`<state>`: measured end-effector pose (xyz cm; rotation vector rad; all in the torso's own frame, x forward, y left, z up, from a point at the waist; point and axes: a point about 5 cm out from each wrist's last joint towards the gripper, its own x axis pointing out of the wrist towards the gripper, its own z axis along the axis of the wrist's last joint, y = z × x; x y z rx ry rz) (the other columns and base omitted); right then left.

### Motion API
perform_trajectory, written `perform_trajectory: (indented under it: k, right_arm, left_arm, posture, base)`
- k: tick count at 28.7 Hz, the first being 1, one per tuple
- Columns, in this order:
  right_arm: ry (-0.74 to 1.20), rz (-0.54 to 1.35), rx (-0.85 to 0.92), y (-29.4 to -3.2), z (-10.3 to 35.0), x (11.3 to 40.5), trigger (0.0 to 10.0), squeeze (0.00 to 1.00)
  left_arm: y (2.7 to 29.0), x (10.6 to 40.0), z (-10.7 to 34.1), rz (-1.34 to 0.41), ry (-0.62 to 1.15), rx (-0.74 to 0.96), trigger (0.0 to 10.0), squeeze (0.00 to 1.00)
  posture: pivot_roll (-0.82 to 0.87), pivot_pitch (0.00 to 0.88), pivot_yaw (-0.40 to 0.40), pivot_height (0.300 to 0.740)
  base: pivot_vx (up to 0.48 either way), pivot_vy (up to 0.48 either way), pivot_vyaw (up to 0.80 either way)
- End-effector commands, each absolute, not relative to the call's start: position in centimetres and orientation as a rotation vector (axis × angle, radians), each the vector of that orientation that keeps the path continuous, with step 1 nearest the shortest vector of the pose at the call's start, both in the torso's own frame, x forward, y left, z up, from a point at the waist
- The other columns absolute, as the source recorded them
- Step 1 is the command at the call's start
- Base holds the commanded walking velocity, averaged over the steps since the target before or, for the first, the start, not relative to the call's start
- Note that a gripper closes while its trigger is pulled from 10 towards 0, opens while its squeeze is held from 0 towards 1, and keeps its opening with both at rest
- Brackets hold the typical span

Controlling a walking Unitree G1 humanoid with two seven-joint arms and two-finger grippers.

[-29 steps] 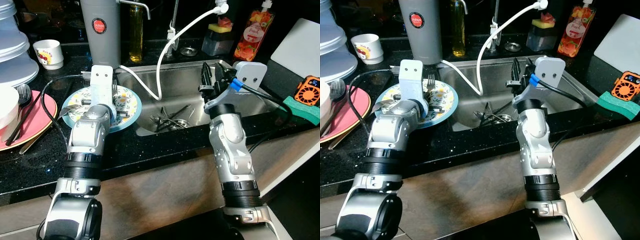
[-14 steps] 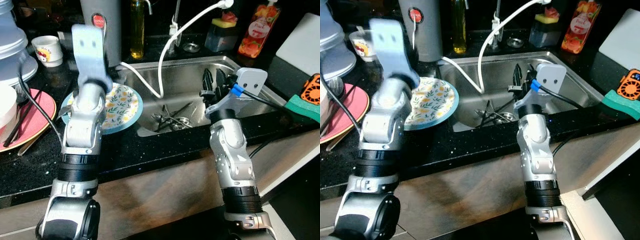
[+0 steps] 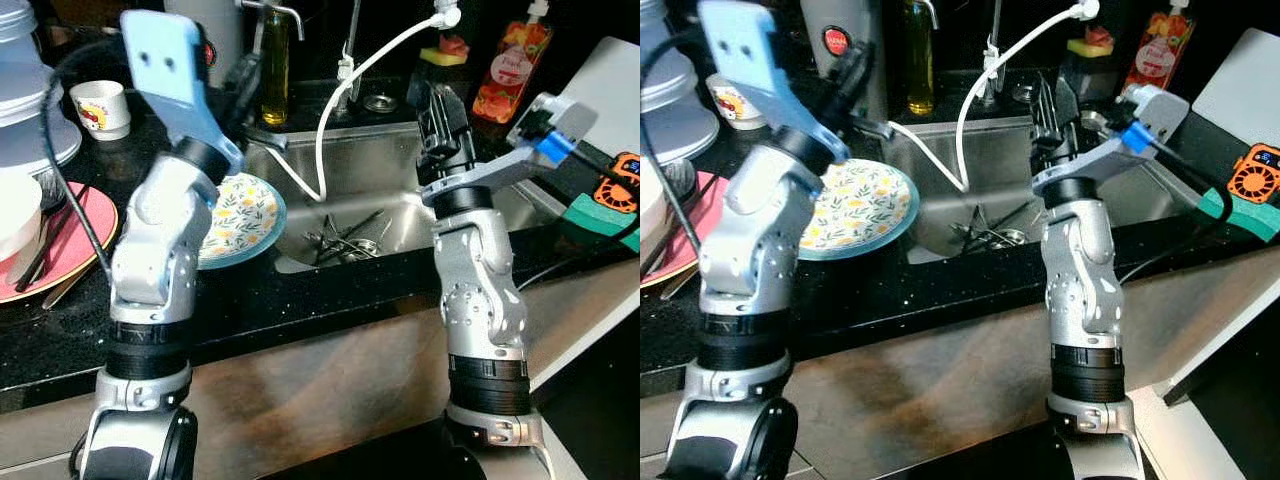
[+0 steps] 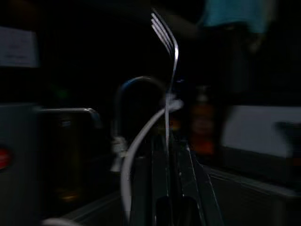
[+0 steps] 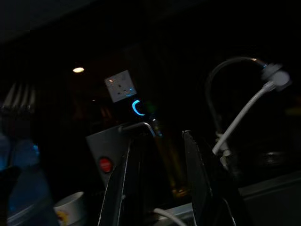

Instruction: Kitchen organization

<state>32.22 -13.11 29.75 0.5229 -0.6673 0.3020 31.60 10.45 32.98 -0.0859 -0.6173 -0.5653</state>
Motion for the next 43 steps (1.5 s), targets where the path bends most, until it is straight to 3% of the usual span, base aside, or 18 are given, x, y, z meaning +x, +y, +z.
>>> perform_trajectory:
  k: [1, 5, 7, 8, 10, 12, 14, 19, 22, 25, 27, 32, 34, 37, 38, 39, 41, 43]
  right_arm:
    - [-0.702, 0.321, 0.544, -13.3, 30.4, 31.8, 10.0, 0.00]
    - [-0.682, 0.389, 0.527, -12.6, 29.9, 31.8, 10.0, 0.00]
    - [-0.631, 0.366, 0.421, -12.3, 29.0, 32.3, 10.0, 0.00]
    - [-0.607, 0.203, 0.261, -13.1, 28.4, 33.0, 10.0, 0.00]
    - [-0.607, 0.203, 0.261, -13.1, 28.4, 33.0, 10.0, 0.00]
    - [-0.762, -0.151, -0.079, -15.8, 29.8, 32.4, 10.0, 0.00]
    - [-0.869, -0.232, -0.137, -16.5, 31.5, 31.5, 10.0, 0.00]
    - [-0.653, -0.088, -0.040, -15.6, 28.5, 33.6, 10.0, 0.00]
    - [-0.649, -0.095, -0.020, -15.7, 28.2, 33.5, 10.0, 0.00]
    - [-0.688, -0.117, -0.001, -16.0, 28.7, 33.3, 10.0, 0.00]
    - [-0.686, 0.096, 0.348, -14.8, 29.8, 32.8, 10.0, 0.00]
    - [-0.749, 0.264, 0.597, -14.9, 31.4, 31.8, 10.0, 0.00]
    - [-0.655, 0.055, 0.325, -15.7, 29.3, 33.7, 10.0, 0.00]
    - [-0.636, 0.017, 0.311, -16.0, 28.9, 34.0, 10.0, 0.00]
    - [-0.690, -0.057, 0.364, -17.5, 29.8, 33.5, 10.0, 0.00]
    - [-0.690, -0.057, 0.364, -17.5, 29.8, 33.5, 10.0, 0.00]
    - [-0.764, -0.218, 0.096, -18.8, 30.8, 33.0, 10.0, 0.00]
    - [-0.792, -0.329, -0.174, -19.2, 30.9, 32.7, 10.0, 0.00]
  left_arm:
    - [9.8, 30.5, 34.1, -0.655, -0.670, -0.107, 10.0, 0.00]
    - [9.8, 31.6, 31.5, -0.733, -0.536, -0.166, 10.0, 0.00]
    - [10.6, 33.5, 30.1, -0.585, -0.434, -0.121, 10.0, 0.00]
    - [12.3, 35.1, 29.6, -0.353, -0.399, -0.033, 10.0, 0.00]
    - [12.3, 35.1, 29.6, -0.353, -0.399, -0.033, 10.0, 0.00]
    - [15.0, 35.0, 32.3, 0.052, -0.610, 0.305, 10.0, 0.00]
    - [14.2, 34.0, 33.1, 0.052, -0.715, 0.400, 10.0, 0.00]
    - [13.0, 35.4, 29.0, -0.068, -0.458, 0.435, 10.0, 0.00]
    - [13.5, 35.1, 30.0, 0.028, -0.525, 0.456, 10.0, 0.00]
    - [13.1, 36.5, 28.5, -0.063, -0.374, 0.430, 10.0, 0.00]
    - [11.2, 35.5, 29.5, -0.324, -0.423, 0.112, 10.0, 0.00]
    - [11.2, 33.6, 32.2, -0.516, -0.551, -0.224, 10.0, 0.00]
    - [12.3, 35.6, 30.0, -0.325, -0.446, 0.038, 10.0, 0.00]
    - [13.3, 36.1, 29.9, -0.219, -0.446, 0.064, 10.0, 0.00]
    - [16.2, 36.1, 32.0, 0.159, -0.560, 0.361, 10.0, 0.00]
    - [16.2, 36.1, 32.0, 0.159, -0.560, 0.361, 10.0, 0.00]
    - [17.8, 35.5, 33.5, 0.378, -0.673, 0.667, 10.0, 0.00]
    - [18.4, 35.3, 33.3, 0.427, -0.679, 0.751, 10.0, 0.00]
  posture:
    - [0.16, 0.000, -0.044, 0.740]
    - [0.16, 0.000, -0.042, 0.740]
    - [0.15, 0.000, -0.043, 0.740]
    - [0.15, 0.000, -0.043, 0.740]
    - [0.15, 0.000, -0.043, 0.740]
    - [0.15, 0.000, -0.048, 0.740]
    - [0.15, 0.000, -0.048, 0.740]
    - [0.16, 0.000, -0.054, 0.740]
    - [0.16, 0.000, -0.054, 0.740]
    - [0.16, 0.000, -0.049, 0.740]
    - [0.15, 0.000, -0.043, 0.740]
    - [0.15, 0.000, -0.043, 0.740]
    - [0.15, 0.000, -0.044, 0.740]
    - [0.15, 0.000, -0.043, 0.740]
    - [0.15, 0.000, -0.046, 0.740]
    - [0.15, 0.000, -0.046, 0.740]
    - [0.15, 0.000, -0.046, 0.740]
    - [0.15, 0.000, -0.046, 0.740]
  base:
    - [0.000, 0.000, 0.00]
    - [0.000, 0.000, 0.00]
    - [0.000, 0.000, 0.00]
    - [0.000, 0.000, 0.00]
    - [0.000, 0.000, 0.00]
    - [0.000, 0.000, 0.00]
    - [0.000, 0.000, 0.00]
    - [0.000, 0.000, 0.00]
    - [0.000, 0.000, 0.00]
    - [0.000, 0.000, 0.00]
    - [0.000, 0.000, 0.00]
    - [0.000, 0.000, 0.00]
    - [0.000, 0.000, 0.00]
    - [0.000, 0.000, 0.00]
    - [0.000, 0.000, 0.00]
    - [0.000, 0.000, 0.00]
    - [0.000, 0.000, 0.00]
    - [0.000, 0.000, 0.00]
